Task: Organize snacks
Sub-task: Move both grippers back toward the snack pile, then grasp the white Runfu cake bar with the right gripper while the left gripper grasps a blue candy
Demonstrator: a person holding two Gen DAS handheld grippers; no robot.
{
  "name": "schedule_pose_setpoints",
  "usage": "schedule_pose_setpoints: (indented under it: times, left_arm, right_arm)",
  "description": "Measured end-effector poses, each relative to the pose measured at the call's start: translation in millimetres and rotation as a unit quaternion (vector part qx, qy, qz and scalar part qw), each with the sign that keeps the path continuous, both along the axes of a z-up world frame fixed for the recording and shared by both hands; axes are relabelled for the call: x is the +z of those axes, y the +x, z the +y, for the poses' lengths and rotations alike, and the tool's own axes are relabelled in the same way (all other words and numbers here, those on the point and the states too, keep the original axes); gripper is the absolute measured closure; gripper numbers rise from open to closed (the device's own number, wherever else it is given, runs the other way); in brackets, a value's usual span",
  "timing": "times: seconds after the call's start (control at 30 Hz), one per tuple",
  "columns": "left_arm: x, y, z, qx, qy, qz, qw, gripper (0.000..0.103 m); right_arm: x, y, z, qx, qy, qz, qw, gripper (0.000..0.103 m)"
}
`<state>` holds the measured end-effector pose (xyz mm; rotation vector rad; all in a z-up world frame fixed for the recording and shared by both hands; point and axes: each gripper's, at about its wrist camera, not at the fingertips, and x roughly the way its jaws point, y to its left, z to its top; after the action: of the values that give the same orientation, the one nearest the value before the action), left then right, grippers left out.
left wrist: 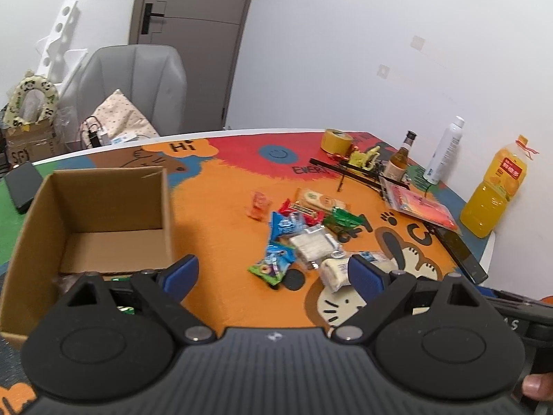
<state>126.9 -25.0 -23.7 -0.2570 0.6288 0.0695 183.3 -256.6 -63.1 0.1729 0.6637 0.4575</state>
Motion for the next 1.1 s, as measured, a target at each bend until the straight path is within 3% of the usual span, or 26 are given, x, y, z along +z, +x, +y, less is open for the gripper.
schedule_pose_setpoints:
  times: [0.07, 0.23, 0.57, 0.97, 1.1]
  left_arm:
    - [-1, 6, -6, -0.004, 0.005, -0.003, 1.0, 0.011]
    - [-9, 21, -13, -0.015, 0.011, 0.003, 0.9998, 0.015]
    - [-35, 64, -17, -0.017, 0.005, 0.027, 0.9995, 0.04]
    - [-72, 107, -18, -0.017, 0.004, 0.068, 0.9975, 0.045]
    - [-80, 114, -19, -0.016, 0.006, 0.077, 0.9969, 0.045]
  right_arm:
    - [-5, 5, -3, -0.011, 0.005, 0.01, 1.0, 0.027]
    - [-18, 20, -5, -0.021, 0.023, 0.035, 0.999, 0.032]
    - [-49, 60, 6, -0.027, 0.046, 0.081, 0.995, 0.035]
    - [-73, 96, 17, -0.041, 0.06, 0.125, 0.989, 0.037]
    - [-75, 101, 18, -0.038, 0.045, 0.119, 0.991, 0.056]
